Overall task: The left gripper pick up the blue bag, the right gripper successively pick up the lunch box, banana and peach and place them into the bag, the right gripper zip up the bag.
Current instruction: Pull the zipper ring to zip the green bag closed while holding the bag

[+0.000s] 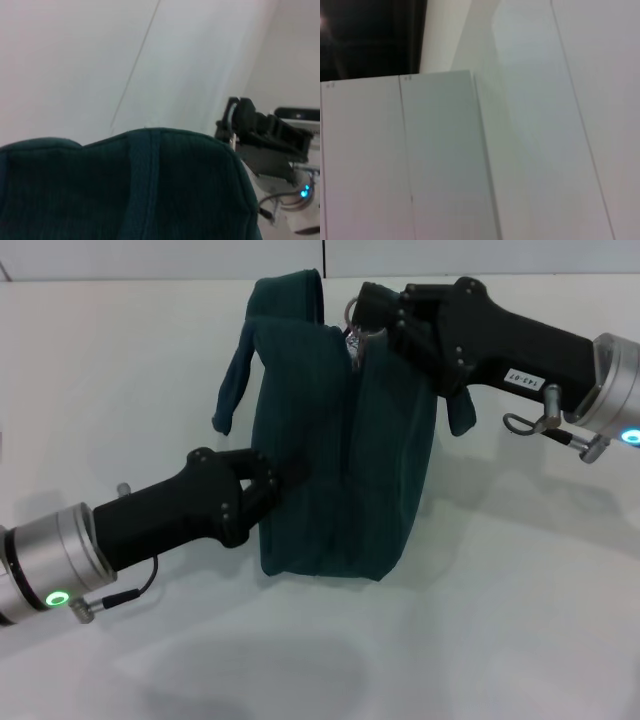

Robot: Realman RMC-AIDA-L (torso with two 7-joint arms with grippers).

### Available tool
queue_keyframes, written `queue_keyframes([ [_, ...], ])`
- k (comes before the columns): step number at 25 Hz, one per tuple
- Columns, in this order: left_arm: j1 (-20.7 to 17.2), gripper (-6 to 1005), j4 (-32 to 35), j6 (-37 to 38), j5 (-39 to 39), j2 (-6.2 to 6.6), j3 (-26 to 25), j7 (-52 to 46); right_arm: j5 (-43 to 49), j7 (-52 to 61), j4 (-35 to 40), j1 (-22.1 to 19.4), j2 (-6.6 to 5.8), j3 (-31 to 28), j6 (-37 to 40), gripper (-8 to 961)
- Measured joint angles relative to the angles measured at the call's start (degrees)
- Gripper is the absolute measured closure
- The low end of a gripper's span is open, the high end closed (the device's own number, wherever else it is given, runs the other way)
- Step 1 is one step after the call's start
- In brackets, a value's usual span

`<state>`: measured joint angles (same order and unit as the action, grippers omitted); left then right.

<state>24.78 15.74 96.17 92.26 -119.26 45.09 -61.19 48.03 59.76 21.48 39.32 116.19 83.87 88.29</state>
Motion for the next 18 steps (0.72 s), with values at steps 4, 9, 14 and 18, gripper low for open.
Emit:
queue_keyframes([
  [4,0.0,900,0.5,0.2,2.2,0.00,0.0,0.0,-2.4,0.3,-0.2,-0.3,0.00,0.0,0.0,919],
  [9,0.0,919,0.9,0.6,4.6,0.00,0.3,0.1,-2.9,2.1,-0.5,-0.4,0.00,-0.1,-0.7,919],
  [14,0.0,926,1.0,0.7,4.9,0.01,2.3,0.1,-2.9,6.8,-0.5,-0.3,0.00,0.1,-1.6,918],
  [18,0.0,926,1.1,1.0,5.1,0.25,3.5,0.1,-2.9,9.8,-0.3,-0.5,-0.07,-0.2,-1.7,918],
])
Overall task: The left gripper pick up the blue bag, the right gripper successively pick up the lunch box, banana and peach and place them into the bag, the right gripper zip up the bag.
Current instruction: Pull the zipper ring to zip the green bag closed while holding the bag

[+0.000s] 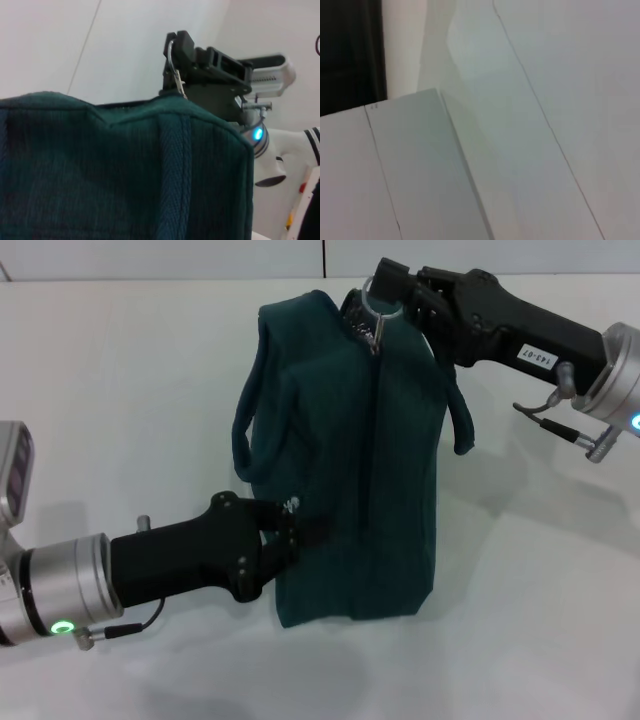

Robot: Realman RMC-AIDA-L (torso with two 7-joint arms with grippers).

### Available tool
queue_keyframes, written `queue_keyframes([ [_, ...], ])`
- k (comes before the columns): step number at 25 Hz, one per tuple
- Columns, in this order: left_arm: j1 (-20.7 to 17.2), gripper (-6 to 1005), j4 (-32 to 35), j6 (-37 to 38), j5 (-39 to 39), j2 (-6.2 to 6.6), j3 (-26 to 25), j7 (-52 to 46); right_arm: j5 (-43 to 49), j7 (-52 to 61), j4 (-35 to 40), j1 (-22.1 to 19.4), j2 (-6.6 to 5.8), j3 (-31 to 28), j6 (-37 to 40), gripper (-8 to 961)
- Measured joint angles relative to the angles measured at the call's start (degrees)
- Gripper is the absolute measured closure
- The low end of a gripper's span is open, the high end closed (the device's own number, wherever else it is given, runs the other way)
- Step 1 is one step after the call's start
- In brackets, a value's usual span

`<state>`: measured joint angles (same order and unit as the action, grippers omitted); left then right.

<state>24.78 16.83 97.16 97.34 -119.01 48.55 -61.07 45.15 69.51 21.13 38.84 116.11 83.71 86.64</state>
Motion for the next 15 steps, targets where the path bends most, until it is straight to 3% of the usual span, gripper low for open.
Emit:
queue_keyframes([
  [15,-0.5,926,0.7,1.4,1.1,0.55,1.6,0.2,0.0,1.3,0.2,-0.5,0.04,0.0,1.6,916],
])
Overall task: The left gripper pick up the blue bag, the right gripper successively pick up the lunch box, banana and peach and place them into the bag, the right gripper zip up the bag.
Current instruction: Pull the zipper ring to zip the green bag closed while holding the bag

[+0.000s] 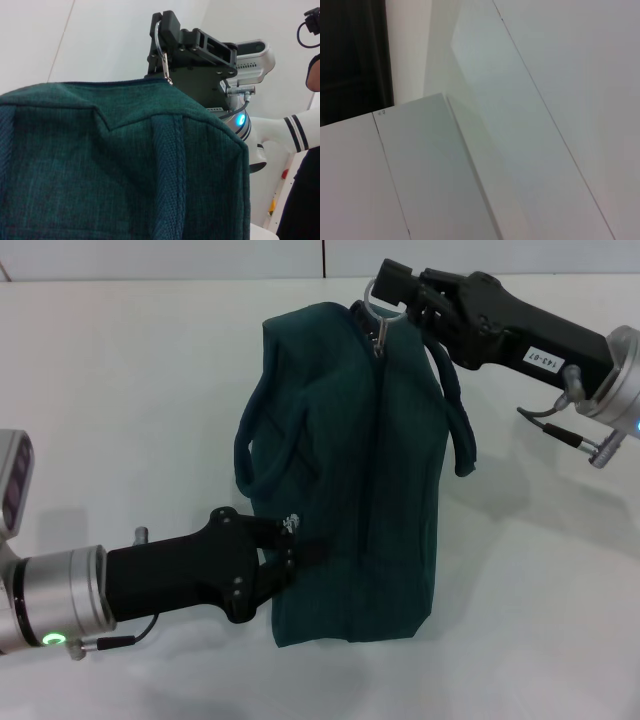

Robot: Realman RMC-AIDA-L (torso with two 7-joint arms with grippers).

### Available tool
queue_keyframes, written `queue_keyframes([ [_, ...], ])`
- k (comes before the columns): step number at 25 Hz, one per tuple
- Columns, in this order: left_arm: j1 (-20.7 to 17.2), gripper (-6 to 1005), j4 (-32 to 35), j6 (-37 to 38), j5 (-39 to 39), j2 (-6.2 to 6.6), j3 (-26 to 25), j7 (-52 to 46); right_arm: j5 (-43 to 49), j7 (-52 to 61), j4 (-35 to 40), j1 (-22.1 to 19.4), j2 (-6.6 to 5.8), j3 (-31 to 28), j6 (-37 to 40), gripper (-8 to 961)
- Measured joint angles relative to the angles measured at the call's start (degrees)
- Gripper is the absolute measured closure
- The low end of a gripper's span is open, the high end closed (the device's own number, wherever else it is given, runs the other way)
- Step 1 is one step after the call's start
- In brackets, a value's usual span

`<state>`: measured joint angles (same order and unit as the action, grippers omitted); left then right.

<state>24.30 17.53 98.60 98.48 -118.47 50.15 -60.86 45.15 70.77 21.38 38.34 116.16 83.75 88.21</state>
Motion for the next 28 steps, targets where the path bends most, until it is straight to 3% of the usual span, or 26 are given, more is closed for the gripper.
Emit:
queue_keyframes([
  [7,-0.5,930,0.1,0.3,-0.1,0.00,-0.2,0.3,0.0,1.2,-0.4,-1.0,0.03,0.1,0.0,915],
  [17,-3.6,911,0.3,0.4,-0.7,-0.66,-7.5,0.0,-1.5,3.7,-0.5,-1.5,0.03,3.7,0.7,914],
  [24,-5.3,628,0.6,4.5,-6.3,-0.89,-7.9,0.3,-2.2,3.8,-0.4,-1.1,0.03,4.1,0.6,914],
  [28,-4.3,475,0.8,5.4,-9.0,-0.83,-7.9,-0.1,-2.3,3.7,-0.2,-1.1,0.03,3.9,0.4,913],
])
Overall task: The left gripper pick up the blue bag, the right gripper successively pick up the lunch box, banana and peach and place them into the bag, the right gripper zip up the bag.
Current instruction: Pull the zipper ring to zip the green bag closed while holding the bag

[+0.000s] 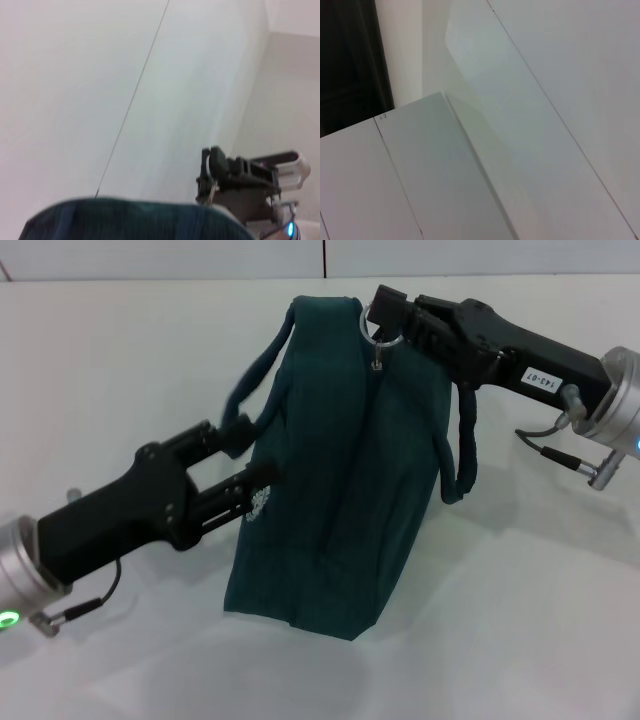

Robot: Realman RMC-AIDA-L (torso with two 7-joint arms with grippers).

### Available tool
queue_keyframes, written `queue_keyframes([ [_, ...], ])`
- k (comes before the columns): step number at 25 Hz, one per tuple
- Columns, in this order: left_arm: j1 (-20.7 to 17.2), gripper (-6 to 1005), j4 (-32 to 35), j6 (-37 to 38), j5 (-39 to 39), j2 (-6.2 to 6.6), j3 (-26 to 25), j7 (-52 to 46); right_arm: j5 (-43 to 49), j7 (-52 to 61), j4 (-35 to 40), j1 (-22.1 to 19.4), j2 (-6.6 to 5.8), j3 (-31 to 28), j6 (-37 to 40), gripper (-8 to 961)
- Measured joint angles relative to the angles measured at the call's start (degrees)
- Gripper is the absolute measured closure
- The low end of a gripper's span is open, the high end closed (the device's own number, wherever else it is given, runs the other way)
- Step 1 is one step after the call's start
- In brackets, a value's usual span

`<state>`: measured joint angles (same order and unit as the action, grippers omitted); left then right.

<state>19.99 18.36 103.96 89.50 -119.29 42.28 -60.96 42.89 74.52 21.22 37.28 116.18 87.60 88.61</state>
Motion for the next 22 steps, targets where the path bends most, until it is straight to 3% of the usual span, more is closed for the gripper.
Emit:
queue_keyframes([
  [11,4.4,252,0.1,-0.6,0.7,-0.07,0.4,-1.0,-0.2,-0.2,-0.3,1.4,0.00,-0.2,-0.4,912],
  [16,4.5,263,0.1,-2.8,-0.2,-0.16,0.1,-3.1,-0.3,-0.2,-0.4,1.4,0.00,-0.2,-0.5,911],
  [19,4.3,327,0.1,-3.4,-0.3,-0.17,0.1,-2.4,-0.3,-0.2,-0.4,1.4,0.00,-0.2,-0.5,911],
  [22,4.2,470,0.1,-3.5,-0.4,-0.23,0.1,-1.5,-0.3,-0.3,-0.4,1.4,0.00,-0.2,-0.5,911],
])
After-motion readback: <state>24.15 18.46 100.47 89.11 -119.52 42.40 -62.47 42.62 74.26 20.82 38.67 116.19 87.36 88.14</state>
